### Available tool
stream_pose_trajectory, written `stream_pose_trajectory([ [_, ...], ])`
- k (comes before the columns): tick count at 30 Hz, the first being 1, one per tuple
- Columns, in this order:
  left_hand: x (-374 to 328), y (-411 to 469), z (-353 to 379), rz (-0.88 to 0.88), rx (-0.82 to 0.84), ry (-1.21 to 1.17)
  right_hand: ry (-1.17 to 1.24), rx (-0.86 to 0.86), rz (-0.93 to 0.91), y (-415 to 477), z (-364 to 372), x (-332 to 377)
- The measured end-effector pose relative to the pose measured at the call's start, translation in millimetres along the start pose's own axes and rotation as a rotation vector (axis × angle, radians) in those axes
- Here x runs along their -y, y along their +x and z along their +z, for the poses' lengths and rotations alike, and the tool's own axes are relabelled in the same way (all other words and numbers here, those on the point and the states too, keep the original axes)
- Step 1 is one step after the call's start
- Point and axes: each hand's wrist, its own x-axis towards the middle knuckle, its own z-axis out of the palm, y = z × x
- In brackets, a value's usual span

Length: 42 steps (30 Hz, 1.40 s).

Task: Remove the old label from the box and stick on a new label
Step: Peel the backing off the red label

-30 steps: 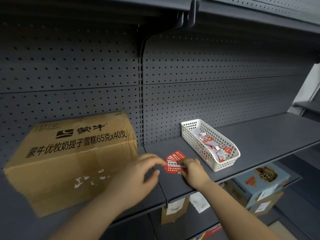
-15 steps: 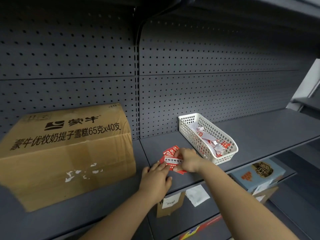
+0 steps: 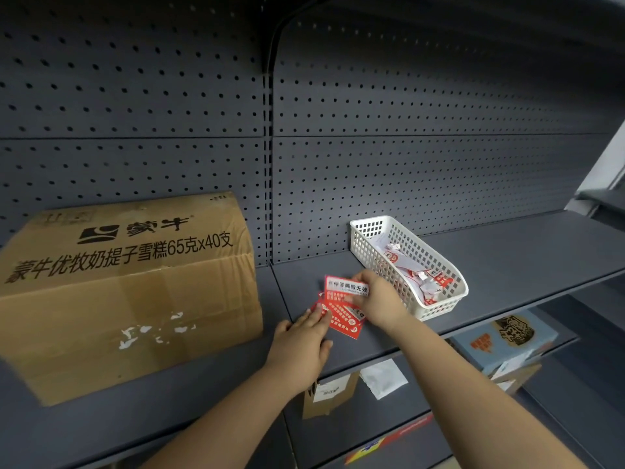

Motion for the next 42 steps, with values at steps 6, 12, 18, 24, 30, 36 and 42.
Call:
stream_pose_trajectory([
  [6, -4, -14, -18, -0.117, -0.220, -0.610, 0.330, -0.073, 0.037, -24, -17, 19],
  [12, -18, -30, -71, -0.207, -0.314, -1.094, 0.723, 0.148, -0.003, -57, -39, 55],
  [18, -20, -55, -101, -0.194, -0.292, -1.174, 0.731, 0.149, -0.077, -78, -64, 88],
  [24, -28, -75, -111, -0.246, -0.301, -1.391, 0.181, -0.462, -0.324, -113, -63, 121],
  [30, -38, -89, -117, -0.080, -0.363, -1.540, -0.073, -0.600, -0.564, -137, -35, 148],
  [36, -41, -100, -126, 0.079, -0.435, -1.502, 0.101, -0.599, -0.585, -147, -31, 152],
  [42, -49, -106, -133, 0.155, -0.518, -1.393, 0.091, -0.587, -0.588, -155, -37, 158],
])
